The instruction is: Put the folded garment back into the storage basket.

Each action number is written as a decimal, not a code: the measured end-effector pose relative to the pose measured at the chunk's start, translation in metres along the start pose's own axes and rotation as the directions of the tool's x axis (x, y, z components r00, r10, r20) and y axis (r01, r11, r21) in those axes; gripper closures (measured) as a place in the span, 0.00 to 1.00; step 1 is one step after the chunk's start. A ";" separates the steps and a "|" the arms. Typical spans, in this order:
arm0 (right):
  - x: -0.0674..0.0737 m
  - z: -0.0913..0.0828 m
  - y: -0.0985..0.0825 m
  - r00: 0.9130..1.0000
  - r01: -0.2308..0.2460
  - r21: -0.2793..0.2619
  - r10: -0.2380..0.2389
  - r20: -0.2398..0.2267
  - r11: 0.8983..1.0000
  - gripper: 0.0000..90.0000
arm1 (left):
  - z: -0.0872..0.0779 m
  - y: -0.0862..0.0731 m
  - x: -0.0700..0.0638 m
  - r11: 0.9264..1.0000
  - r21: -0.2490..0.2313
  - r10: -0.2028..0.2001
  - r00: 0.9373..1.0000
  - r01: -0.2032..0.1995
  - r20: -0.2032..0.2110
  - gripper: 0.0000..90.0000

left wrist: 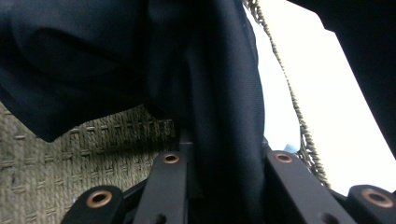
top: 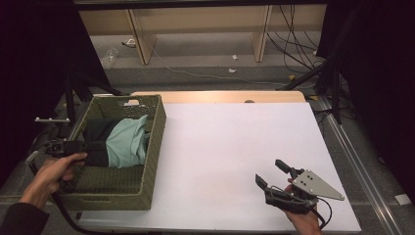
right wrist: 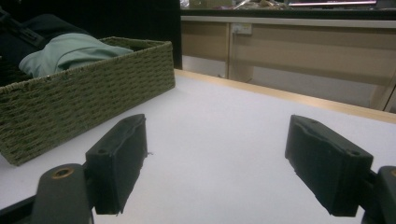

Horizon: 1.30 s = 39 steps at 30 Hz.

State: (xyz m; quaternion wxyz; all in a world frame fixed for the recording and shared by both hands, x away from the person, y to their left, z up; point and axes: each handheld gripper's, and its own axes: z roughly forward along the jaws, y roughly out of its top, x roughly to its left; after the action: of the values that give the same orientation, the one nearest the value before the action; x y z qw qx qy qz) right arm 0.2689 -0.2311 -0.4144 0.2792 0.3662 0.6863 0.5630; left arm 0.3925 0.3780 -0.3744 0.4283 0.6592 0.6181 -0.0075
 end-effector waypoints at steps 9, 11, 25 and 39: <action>0.000 0.000 0.000 1.000 0.002 -0.004 -0.002 0.002 1.000 0.24 | 0.019 -0.010 0.005 0.998 0.063 0.021 0.999 -0.019 -0.030 0.84; 0.000 0.000 0.000 1.000 0.003 0.000 -0.003 0.003 1.000 0.24 | 0.022 -0.013 0.007 0.998 0.069 0.013 1.000 -0.011 -0.026 0.84; 0.000 -0.001 0.001 1.000 0.002 -0.001 -0.002 0.001 1.000 0.24 | 0.033 -0.021 0.010 0.992 0.121 0.040 0.983 -0.018 -0.179 0.75; 0.000 -0.001 0.001 1.000 0.002 0.001 -0.002 0.001 1.000 0.24 | 0.029 -0.015 -0.003 0.996 0.086 0.054 0.922 -0.023 -0.384 0.21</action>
State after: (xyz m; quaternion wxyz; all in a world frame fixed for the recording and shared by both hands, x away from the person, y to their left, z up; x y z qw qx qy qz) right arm 0.2684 -0.2314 -0.4137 0.2799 0.3657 0.6870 0.5621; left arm 0.3944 0.3567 -0.4000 0.2717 0.6764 0.6763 0.1062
